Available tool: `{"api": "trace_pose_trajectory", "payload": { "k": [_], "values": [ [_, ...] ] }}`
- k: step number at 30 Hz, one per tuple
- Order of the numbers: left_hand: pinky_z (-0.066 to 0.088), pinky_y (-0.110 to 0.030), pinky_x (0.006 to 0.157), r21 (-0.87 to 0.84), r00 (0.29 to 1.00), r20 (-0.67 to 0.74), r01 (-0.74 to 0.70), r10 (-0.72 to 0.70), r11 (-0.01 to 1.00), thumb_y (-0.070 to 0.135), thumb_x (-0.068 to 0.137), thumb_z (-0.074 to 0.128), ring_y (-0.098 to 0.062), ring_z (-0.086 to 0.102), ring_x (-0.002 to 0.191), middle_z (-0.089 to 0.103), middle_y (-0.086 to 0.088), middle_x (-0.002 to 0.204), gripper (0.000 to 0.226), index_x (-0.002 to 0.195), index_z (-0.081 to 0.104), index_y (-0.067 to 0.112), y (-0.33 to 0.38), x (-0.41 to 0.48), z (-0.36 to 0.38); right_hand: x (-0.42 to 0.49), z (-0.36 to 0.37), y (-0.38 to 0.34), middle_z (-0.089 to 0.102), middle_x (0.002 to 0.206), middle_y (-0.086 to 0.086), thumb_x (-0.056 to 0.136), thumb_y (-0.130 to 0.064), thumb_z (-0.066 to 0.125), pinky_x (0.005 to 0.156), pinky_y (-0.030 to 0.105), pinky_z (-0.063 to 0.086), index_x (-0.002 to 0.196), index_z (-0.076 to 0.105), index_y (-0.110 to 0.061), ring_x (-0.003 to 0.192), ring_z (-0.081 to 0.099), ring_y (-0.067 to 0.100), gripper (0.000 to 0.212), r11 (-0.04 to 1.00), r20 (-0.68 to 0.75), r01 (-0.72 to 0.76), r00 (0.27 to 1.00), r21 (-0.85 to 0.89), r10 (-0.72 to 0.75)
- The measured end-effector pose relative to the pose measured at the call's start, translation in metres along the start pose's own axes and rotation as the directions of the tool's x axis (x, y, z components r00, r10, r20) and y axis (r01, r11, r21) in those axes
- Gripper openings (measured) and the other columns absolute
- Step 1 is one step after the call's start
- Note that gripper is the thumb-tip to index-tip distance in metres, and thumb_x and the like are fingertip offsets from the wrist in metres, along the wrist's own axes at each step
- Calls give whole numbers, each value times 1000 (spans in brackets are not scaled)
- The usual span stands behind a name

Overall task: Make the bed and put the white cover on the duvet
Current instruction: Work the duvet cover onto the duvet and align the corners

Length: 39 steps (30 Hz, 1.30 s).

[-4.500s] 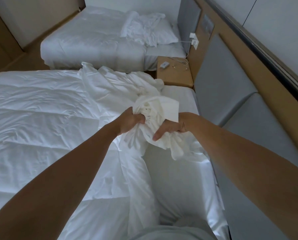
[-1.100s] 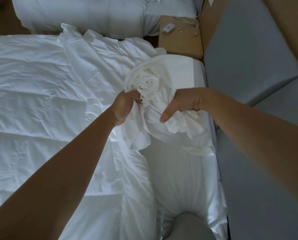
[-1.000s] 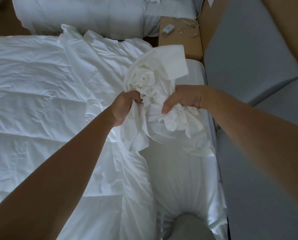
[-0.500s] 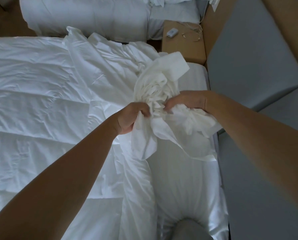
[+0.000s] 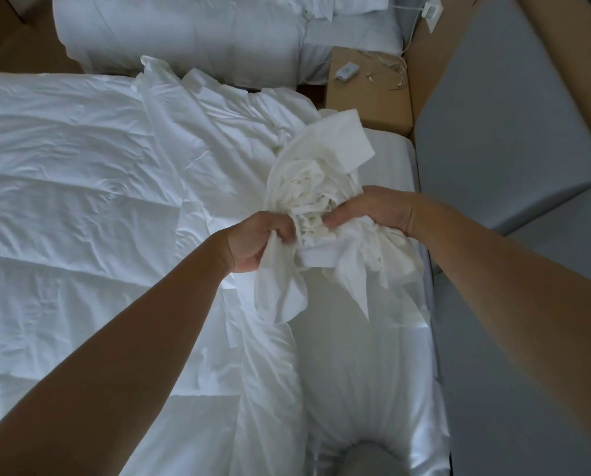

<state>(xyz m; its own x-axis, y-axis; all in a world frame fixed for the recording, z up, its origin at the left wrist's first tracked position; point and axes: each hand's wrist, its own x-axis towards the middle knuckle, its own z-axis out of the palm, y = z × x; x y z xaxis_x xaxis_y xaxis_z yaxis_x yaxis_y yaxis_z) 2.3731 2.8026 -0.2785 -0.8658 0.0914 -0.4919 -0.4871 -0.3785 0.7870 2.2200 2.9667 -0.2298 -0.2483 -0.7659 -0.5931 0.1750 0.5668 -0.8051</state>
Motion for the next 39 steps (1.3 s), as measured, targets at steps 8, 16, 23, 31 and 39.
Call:
{"api": "trace_pose_trajectory", "payload": {
  "k": [8,16,23,31,39],
  "values": [
    [58,-34,88,131,993,56,95,-103,987,2,64,57,-24,69,91,71,-8,97,47,110,65,10,-4,0,12,18,-7,8,73,116,18,81,-10,71,86,35,58,101,78,-12,99,72,30,21,1000,-93,9,996,28,-6],
    [56,-33,77,176,995,-98,-5,23,984,7,61,58,-20,66,81,68,-4,86,43,103,66,10,-7,5,10,28,-13,8,73,118,14,82,-26,74,102,44,50,117,74,-12,112,68,34,38,996,-57,-75,996,-56,71],
    [45,-13,56,232,976,-163,-102,142,967,15,59,53,0,55,52,56,13,53,12,54,63,20,6,0,12,12,-13,-3,75,115,5,67,-47,82,99,44,54,126,65,-19,106,72,24,67,940,41,-190,977,-284,210],
    [39,-30,72,244,933,-177,-266,313,932,29,53,64,-22,47,79,48,-10,82,46,92,54,6,5,11,5,3,1,7,76,111,7,79,-15,84,95,47,57,115,70,-19,101,73,27,39,818,64,-239,946,-524,317],
    [54,-42,101,330,994,-109,53,-17,942,33,53,75,-32,70,106,75,-10,111,67,117,66,14,1,12,21,6,-17,14,68,118,29,59,-9,75,102,57,47,121,67,5,104,65,43,64,970,-90,-191,980,-149,179]
  ]
}}
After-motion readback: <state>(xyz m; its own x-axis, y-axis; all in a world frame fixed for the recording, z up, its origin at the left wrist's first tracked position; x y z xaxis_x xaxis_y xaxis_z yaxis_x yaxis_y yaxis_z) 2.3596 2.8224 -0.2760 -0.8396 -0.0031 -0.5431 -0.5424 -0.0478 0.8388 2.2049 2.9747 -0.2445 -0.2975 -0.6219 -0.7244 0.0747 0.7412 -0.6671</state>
